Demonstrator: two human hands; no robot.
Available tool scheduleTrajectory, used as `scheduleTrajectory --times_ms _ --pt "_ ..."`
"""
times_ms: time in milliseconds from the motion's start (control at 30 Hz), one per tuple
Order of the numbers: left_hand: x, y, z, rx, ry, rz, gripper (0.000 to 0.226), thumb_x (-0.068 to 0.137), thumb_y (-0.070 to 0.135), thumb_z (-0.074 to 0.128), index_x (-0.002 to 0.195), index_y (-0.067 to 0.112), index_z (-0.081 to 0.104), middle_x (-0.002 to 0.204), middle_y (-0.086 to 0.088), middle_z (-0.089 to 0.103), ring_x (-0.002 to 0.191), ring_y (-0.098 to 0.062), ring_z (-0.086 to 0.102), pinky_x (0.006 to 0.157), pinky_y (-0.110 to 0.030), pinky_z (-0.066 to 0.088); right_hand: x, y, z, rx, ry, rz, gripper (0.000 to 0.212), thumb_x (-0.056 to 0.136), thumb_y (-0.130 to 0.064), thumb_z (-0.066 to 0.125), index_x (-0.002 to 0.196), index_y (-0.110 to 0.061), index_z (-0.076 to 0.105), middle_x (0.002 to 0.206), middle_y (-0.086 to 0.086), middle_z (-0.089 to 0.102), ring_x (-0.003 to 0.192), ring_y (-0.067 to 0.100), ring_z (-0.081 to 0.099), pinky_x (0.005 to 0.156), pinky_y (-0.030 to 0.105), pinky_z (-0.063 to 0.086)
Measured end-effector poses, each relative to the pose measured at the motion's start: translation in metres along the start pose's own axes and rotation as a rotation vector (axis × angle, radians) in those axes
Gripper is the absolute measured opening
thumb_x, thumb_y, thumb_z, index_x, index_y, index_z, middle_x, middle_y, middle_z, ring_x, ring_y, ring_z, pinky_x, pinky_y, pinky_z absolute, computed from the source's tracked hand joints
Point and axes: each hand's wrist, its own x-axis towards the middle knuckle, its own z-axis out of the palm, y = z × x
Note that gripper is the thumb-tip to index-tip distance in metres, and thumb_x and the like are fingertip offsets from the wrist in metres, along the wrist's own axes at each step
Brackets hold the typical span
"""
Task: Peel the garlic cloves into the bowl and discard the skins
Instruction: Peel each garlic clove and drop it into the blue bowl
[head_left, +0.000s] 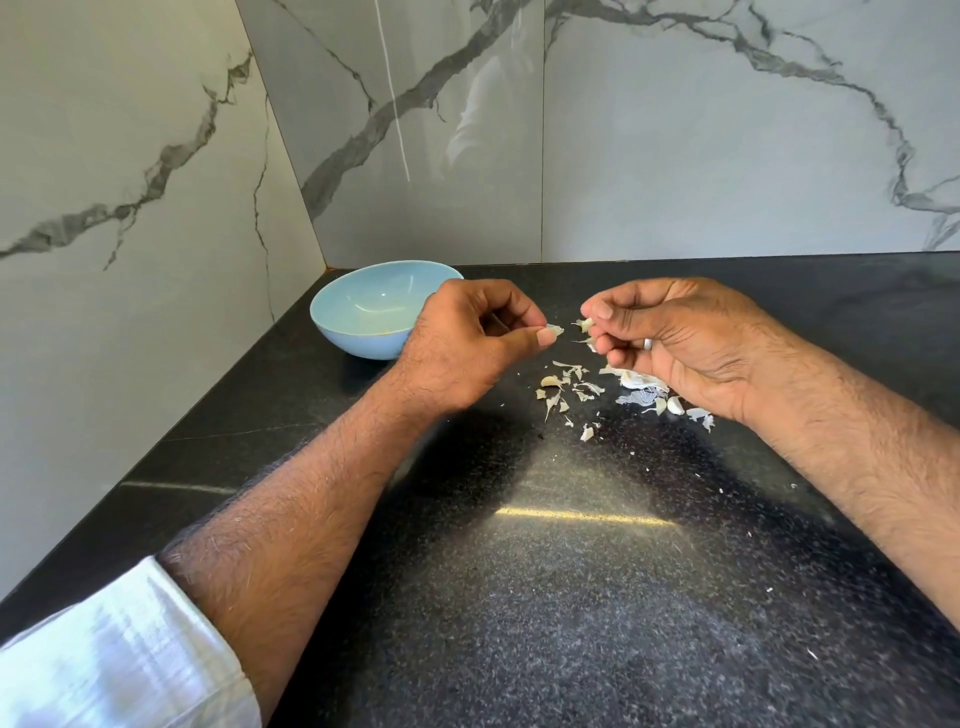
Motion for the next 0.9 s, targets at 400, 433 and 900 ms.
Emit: scheduleTrajectory --times_ms 400,433,900 --pt "-0.001 -0.002 0.004 0.012 -0.004 0.142 0.011 0.088 0.019 0.088 0.095 0.013 0.081 0.085 0.0 0.079 0.073 -0.013 0.071 0.071 -0.022 0.057 0.005 0.007 0.002 -0.032 -0.015 -0.038 0.018 0.092 0.004 0.069 0.108 -0.001 0.076 0.083 0.011 0.069 0.076 0.014 0.065 0.073 0.028 0.058" --pt "0.0 -0.002 0.003 0.023 0.002 0.139 0.009 0.089 0.019 0.087 0.093 0.013 0.081 0.082 0.001 0.078 0.07 -0.008 0.067 0.069 -0.02 0.054 0.006 0.007 0.003 -0.046 -0.017 -0.039 0.018 0.095 0.004 0.066 0.109 -0.002 0.076 0.081 0.008 0.066 0.075 0.013 0.061 0.072 0.029 0.056" --pt "0.002 0.004 -0.03 0.153 0.175 0.025 0.018 0.094 0.033 0.083 0.085 0.018 0.079 0.073 0.003 0.076 0.063 -0.011 0.068 0.064 -0.026 0.057 0.003 0.008 0.011 -0.28 0.018 -0.11 0.005 0.091 -0.004 0.075 0.092 0.001 0.073 0.077 0.014 0.072 0.065 0.018 0.062 0.06 0.029 0.055"
